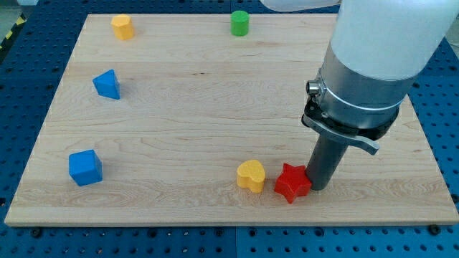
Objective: Move your arm to the left side of the board
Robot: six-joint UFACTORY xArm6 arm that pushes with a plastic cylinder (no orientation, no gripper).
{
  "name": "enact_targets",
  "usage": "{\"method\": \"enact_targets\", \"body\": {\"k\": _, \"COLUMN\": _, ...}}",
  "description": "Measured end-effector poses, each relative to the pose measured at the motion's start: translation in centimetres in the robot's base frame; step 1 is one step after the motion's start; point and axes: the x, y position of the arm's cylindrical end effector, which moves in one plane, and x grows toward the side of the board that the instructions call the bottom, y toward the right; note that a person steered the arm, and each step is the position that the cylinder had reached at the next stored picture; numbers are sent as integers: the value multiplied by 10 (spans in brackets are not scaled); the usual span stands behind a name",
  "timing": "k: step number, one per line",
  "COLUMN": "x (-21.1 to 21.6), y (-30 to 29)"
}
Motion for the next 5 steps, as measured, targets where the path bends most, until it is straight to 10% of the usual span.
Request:
{"method": "enact_targets", "body": {"k": 2, "x": -60, "y": -60}}
{"method": "enact_targets", "body": {"k": 5, "x": -65, "y": -367}}
